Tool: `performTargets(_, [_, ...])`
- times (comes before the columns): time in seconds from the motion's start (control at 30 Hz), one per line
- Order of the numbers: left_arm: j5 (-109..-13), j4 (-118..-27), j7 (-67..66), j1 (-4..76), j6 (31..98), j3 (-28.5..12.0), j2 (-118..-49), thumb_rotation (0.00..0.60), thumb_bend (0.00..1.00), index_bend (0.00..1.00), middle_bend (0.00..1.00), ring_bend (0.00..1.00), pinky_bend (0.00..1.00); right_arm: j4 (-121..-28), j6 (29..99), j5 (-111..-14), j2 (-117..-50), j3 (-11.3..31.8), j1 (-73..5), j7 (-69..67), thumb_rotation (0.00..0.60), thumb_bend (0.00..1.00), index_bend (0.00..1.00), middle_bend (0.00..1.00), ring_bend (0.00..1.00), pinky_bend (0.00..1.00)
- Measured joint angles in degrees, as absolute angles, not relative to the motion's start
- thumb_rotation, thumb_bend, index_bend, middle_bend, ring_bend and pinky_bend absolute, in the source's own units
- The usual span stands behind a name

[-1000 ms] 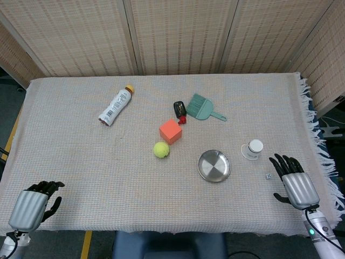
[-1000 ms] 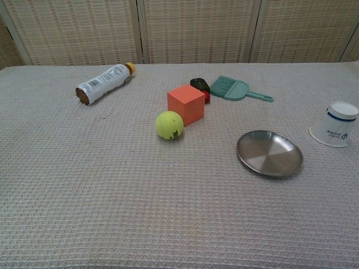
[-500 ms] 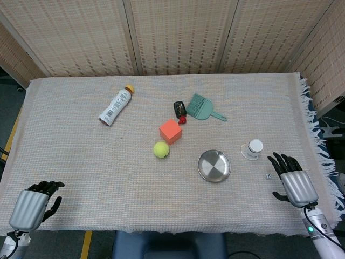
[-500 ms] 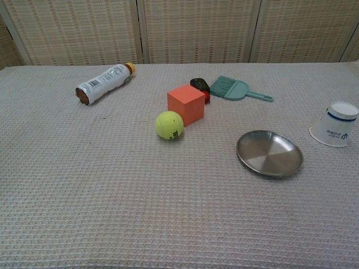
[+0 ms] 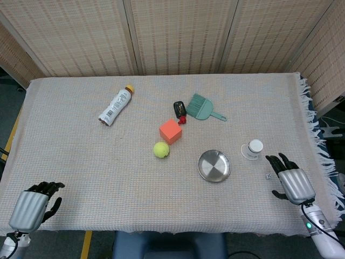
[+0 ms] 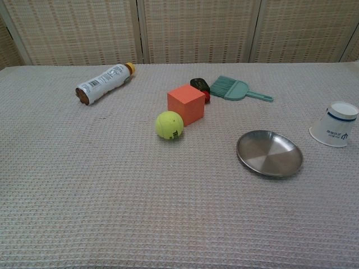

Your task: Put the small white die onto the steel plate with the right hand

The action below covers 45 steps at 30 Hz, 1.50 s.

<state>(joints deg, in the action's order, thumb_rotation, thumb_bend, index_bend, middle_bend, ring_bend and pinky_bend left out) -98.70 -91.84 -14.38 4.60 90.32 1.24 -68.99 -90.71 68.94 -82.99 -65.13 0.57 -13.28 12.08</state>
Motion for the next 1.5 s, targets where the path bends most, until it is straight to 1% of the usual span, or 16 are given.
performTargets(0.07, [-98.67,-91.95,-14.42,4.59,90.34,1.25,-68.93,0.600,0.39,0.38,0.46,0.42,0.61,-90.49,68.23,-83.07,-64.93,0.39,-13.82,13.75,0.600,0.03,0.11,0.38,0.32,0.49])
performTargets(0.1, [-98.71,-91.99,-14.39,4.57,90.43,1.24,-68.91,0.600,0.39,0.38,0.46,0.42,0.61,-90.20,68.12,-83.43,-64.94,0.30,-14.06,14.42,0.600,0.03,0.14,0.42,0.37,0.53])
performTargets(0.17, [-98.83,-92.05,-14.34,4.50,90.67,1.24,-68.88,0.600,0.39,0.38,0.46,0.42,0.61,-88.98,68.42,-85.14,-65.20,0.10,-14.47,15.05,0.600,0.03,0.23,0.53,0.51,0.66])
performTargets(0.2, [-98.87,-92.07,-14.33,4.46,90.74,1.24,-68.87,0.600,0.39,0.38,0.46,0.42,0.61,-88.18,68.70,-86.18,-65.39,-0.04,-14.64,15.00,0.600,0.03,0.26,0.57,0.56,0.70])
performTargets(0.33, [-98.79,-92.09,-14.34,4.46,90.58,1.29,-68.81,0.600,0.39,0.38,0.46,0.42,0.61,-84.16,68.89,-90.89,-65.72,-1.13,-15.85,13.12,0.600,0.03,0.30,0.64,0.63,0.80])
performTargets(0.43, [-98.68,-92.08,-14.24,4.46,90.52,1.28,-68.77,0.600,0.39,0.38,0.46,0.42,0.61,-82.63,68.17,-92.58,-65.65,-1.85,-17.03,10.37,0.600,0.03,0.34,0.68,0.67,0.85])
performTargets(0.5, [-98.59,-92.09,-14.10,4.46,90.53,1.23,-68.75,0.600,0.39,0.38,0.46,0.42,0.61,-81.13,67.29,-93.44,-65.69,-2.28,-17.97,8.42,0.600,0.05,0.37,0.71,0.70,0.89])
performTargets(0.53, [-98.58,-92.06,-14.05,4.46,90.54,1.21,-68.75,0.600,0.39,0.38,0.46,0.43,0.61,-80.45,66.90,-93.84,-65.76,-2.45,-18.39,7.64,0.600,0.08,0.39,0.73,0.72,0.90])
performTargets(0.73, [-98.47,-91.99,-14.04,4.53,90.32,1.22,-68.77,0.600,0.39,0.38,0.46,0.43,0.61,-76.53,64.65,-95.38,-66.53,-3.35,-20.55,2.38,0.600,0.22,0.42,0.75,0.75,0.94])
performTargets(0.87, [-98.32,-91.97,-13.91,4.58,90.21,1.17,-68.76,0.600,0.39,0.38,0.47,0.43,0.61,-75.13,62.69,-94.33,-66.94,-3.36,-21.45,0.80,0.600,0.23,0.42,0.75,0.75,0.94])
performTargets(1.1, [-98.21,-92.01,-13.99,4.60,90.05,1.19,-68.75,0.600,0.39,0.38,0.47,0.43,0.61,-75.16,59.27,-89.39,-67.14,-2.52,-21.84,3.08,0.600,0.23,0.32,0.75,0.74,0.94])
performTargets(1.2, [-98.22,-92.06,-13.91,4.61,90.06,1.20,-68.73,0.600,0.39,0.38,0.47,0.43,0.61,-75.92,57.99,-86.86,-67.16,-2.06,-21.80,6.00,0.600,0.23,0.32,0.75,0.74,0.94])
performTargets(1.37, [-98.33,-92.11,-13.83,4.58,90.17,1.24,-68.67,0.600,0.39,0.38,0.47,0.43,0.61,-77.49,55.60,-82.93,-67.30,-1.48,-21.87,10.84,0.600,0.23,0.35,0.75,0.74,0.95])
performTargets(1.5, [-98.38,-92.14,-13.83,4.57,90.19,1.27,-68.65,0.600,0.39,0.38,0.47,0.43,0.61,-77.21,53.76,-81.94,-67.91,-1.44,-22.41,11.53,0.600,0.23,0.36,0.75,0.74,0.95])
